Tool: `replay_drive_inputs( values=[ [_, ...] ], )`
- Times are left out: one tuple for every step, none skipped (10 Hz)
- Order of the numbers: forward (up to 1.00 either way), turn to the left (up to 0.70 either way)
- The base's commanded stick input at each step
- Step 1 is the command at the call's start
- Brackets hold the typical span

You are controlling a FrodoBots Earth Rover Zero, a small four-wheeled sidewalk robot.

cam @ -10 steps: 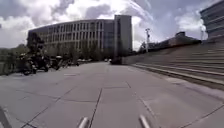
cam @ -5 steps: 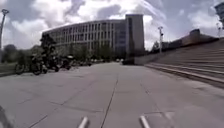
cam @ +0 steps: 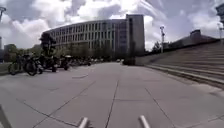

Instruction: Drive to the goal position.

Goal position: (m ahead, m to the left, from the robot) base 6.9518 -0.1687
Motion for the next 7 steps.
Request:
replay_drive_inputs(
  values=[
    [0.70,0.00],
    [0.70,0.00],
    [0.70,0.00],
    [0.70,0.00],
    [0.70,0.00],
    [0.70,0.00],
    [0.70,0.00]
  ],
)
